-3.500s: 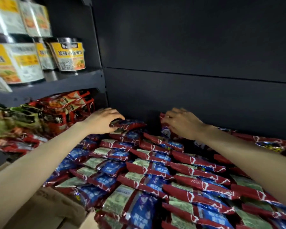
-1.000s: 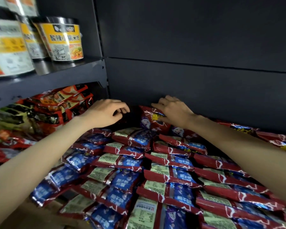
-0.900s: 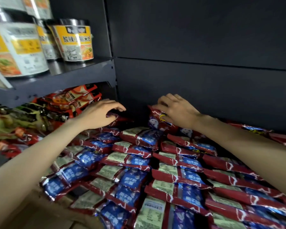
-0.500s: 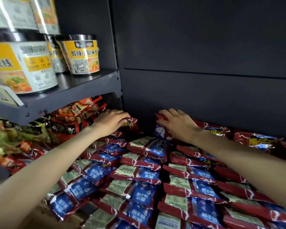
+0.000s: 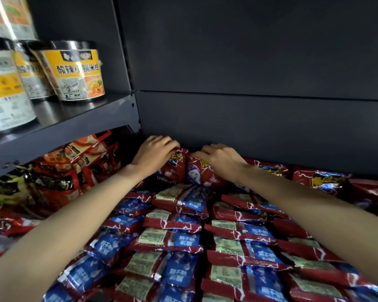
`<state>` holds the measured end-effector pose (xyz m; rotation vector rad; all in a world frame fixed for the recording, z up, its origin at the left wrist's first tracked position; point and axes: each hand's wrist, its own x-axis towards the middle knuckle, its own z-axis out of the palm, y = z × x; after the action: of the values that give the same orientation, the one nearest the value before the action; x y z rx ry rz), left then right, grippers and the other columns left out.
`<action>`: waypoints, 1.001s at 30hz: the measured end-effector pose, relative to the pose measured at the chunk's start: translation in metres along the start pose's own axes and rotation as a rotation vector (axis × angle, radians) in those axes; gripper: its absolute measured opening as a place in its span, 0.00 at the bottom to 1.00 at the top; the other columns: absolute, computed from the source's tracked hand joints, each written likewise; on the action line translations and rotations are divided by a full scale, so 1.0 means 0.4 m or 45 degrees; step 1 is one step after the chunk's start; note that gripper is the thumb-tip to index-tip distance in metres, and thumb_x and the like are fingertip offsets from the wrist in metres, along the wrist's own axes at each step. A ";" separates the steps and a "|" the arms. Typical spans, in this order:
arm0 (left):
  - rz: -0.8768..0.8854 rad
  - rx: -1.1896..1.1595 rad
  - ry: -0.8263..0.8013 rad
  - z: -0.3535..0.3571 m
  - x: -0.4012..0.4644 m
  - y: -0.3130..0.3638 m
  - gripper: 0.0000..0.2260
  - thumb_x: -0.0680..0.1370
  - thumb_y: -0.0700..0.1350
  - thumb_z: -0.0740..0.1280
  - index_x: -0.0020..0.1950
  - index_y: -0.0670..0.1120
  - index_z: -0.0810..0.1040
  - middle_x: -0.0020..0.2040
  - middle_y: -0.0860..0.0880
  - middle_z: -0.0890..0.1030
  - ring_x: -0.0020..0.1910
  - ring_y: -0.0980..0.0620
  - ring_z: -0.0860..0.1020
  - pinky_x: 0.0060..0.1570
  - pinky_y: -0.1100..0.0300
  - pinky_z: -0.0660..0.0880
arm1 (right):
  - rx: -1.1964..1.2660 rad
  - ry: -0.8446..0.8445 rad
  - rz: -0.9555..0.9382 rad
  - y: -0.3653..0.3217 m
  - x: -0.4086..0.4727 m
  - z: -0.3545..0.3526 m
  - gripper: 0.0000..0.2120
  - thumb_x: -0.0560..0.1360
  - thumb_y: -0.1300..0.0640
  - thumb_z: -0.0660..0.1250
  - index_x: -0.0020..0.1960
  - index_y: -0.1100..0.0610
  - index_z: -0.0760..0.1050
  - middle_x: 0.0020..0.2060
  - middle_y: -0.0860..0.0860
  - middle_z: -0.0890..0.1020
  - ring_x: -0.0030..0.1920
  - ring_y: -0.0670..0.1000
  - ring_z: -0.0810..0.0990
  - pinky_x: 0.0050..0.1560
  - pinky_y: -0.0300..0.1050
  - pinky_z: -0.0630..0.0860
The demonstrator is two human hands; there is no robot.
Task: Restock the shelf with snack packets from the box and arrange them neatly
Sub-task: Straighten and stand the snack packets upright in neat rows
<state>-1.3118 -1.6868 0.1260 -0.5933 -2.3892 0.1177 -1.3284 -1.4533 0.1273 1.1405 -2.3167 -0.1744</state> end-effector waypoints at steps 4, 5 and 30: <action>0.012 -0.125 -0.068 0.007 -0.026 -0.008 0.12 0.77 0.43 0.67 0.60 0.46 0.78 0.56 0.49 0.80 0.54 0.48 0.79 0.48 0.54 0.77 | 0.047 -0.085 -0.075 0.000 -0.002 0.011 0.30 0.61 0.74 0.72 0.60 0.56 0.77 0.45 0.55 0.82 0.43 0.57 0.82 0.39 0.48 0.81; 0.002 -0.165 -0.141 0.004 -0.028 -0.015 0.14 0.78 0.46 0.66 0.63 0.47 0.76 0.59 0.50 0.79 0.58 0.49 0.77 0.51 0.54 0.76 | 0.059 -0.088 -0.074 -0.001 -0.003 0.010 0.29 0.64 0.73 0.71 0.63 0.55 0.76 0.48 0.55 0.81 0.46 0.57 0.81 0.41 0.49 0.80; 0.837 0.162 -0.279 0.031 -0.004 0.027 0.25 0.78 0.46 0.58 0.75 0.54 0.59 0.76 0.53 0.58 0.75 0.52 0.52 0.74 0.47 0.44 | -0.097 -0.014 -0.295 0.130 -0.043 -0.101 0.19 0.72 0.52 0.71 0.62 0.52 0.76 0.60 0.55 0.76 0.58 0.55 0.75 0.55 0.50 0.72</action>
<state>-1.3144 -1.6770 0.1128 -1.3380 -2.2706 0.6396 -1.3348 -1.4022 0.1721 1.3696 -2.1631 -0.3523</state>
